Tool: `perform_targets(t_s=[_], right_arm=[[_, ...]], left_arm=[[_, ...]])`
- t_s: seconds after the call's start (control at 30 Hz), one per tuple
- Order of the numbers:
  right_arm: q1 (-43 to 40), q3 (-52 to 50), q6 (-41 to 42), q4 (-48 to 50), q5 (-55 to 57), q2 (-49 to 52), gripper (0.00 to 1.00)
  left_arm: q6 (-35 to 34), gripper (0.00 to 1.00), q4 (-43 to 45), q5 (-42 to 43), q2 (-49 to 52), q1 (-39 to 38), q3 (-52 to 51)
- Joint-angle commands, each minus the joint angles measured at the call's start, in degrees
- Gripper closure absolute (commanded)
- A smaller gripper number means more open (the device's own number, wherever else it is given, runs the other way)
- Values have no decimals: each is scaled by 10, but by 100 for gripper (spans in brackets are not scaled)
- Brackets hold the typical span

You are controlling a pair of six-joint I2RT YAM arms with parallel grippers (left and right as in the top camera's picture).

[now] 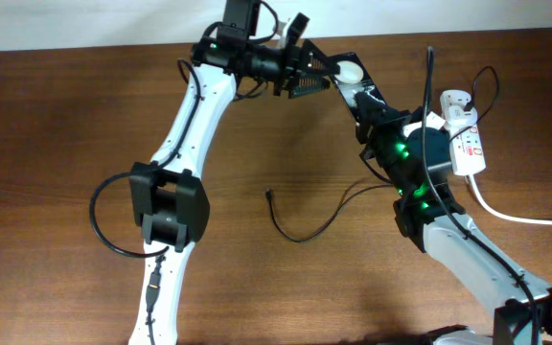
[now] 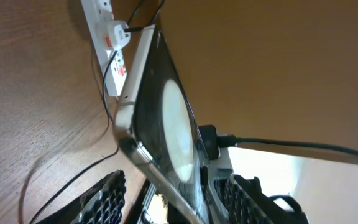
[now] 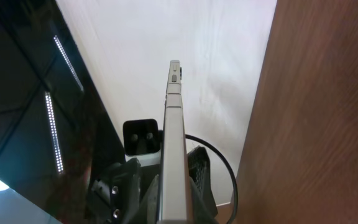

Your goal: Plug charger to phone and switch on socket

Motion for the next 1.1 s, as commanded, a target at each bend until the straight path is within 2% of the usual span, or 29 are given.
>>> perform_targets(t_s=[0.0, 0.13, 0.23, 0.37, 0.5, 0.8, 0.93, 1.07], right_arm=[[4, 20, -9, 1, 21, -4, 96], [4, 21, -7, -2, 20, -4, 96], [4, 21, 5, -5, 20, -4, 96], [4, 21, 45, -5, 25, -3, 96], [4, 21, 86, -5, 24, 12, 96], [11, 21, 87, -5, 31, 19, 96], [11, 21, 87, -5, 31, 19, 96], [11, 21, 87, -5, 31, 19, 95]], left_arm=[[-47, 45, 15, -29, 0, -13, 12], [-72, 46, 48, -46, 0, -29, 12], [-110, 57, 48, -77, 0, -39, 12], [-126, 59, 49, -85, 0, -49, 12], [-145, 65, 50, -96, 0, -60, 12], [-181, 77, 50, -129, 0, -65, 12], [-192, 89, 50, -131, 0, -65, 12], [-197, 93, 50, -131, 0, -65, 12]])
